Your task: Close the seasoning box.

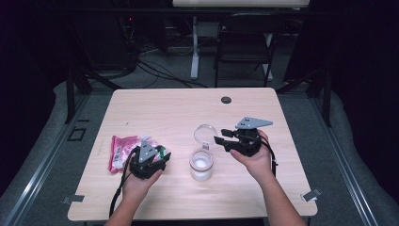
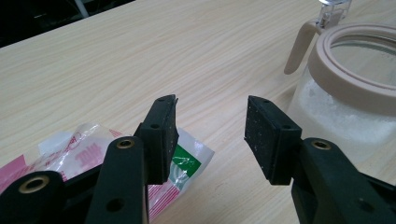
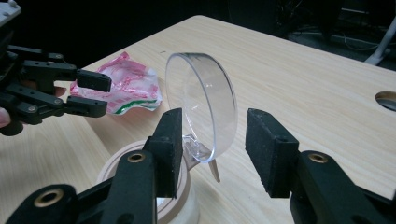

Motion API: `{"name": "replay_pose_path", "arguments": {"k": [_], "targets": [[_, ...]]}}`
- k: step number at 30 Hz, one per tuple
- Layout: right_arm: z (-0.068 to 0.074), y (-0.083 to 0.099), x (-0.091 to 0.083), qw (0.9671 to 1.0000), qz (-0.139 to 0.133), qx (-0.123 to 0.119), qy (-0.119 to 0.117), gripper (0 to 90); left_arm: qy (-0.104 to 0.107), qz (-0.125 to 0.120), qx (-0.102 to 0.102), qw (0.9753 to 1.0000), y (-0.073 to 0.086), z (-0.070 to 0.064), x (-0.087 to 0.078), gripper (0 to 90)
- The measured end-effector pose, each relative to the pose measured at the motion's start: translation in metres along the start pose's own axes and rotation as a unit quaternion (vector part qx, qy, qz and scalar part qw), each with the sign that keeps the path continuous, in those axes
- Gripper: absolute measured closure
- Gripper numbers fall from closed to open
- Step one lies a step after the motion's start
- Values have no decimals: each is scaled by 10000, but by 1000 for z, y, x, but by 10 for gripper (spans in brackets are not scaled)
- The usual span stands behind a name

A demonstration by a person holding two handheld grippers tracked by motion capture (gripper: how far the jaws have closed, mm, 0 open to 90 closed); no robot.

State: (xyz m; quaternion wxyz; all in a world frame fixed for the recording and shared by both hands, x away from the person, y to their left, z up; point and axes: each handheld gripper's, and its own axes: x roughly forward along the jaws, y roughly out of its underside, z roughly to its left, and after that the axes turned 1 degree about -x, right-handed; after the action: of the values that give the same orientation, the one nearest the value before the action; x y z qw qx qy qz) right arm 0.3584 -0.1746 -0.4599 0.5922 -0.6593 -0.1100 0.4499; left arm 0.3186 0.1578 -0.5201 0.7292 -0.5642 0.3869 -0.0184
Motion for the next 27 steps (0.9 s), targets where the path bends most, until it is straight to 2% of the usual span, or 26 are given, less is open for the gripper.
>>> {"name": "replay_pose_path", "arguments": {"k": [7,15,19,27], "targets": [[-5,3,9,9999,87,63,-17,577,11,39,76,10000,2,-4,-2,536],[-6,5,20,9998,160,78,-66,577,17,18,36,10000,4,-4,-5,539],[-8,6,23,9997,129,171,-70,582,2,26,9,10000,6,-3,-6,539],[-7,6,29,9996,228,131,-135,615,-56,37,-27,10000,8,-1,-9,539]]}}
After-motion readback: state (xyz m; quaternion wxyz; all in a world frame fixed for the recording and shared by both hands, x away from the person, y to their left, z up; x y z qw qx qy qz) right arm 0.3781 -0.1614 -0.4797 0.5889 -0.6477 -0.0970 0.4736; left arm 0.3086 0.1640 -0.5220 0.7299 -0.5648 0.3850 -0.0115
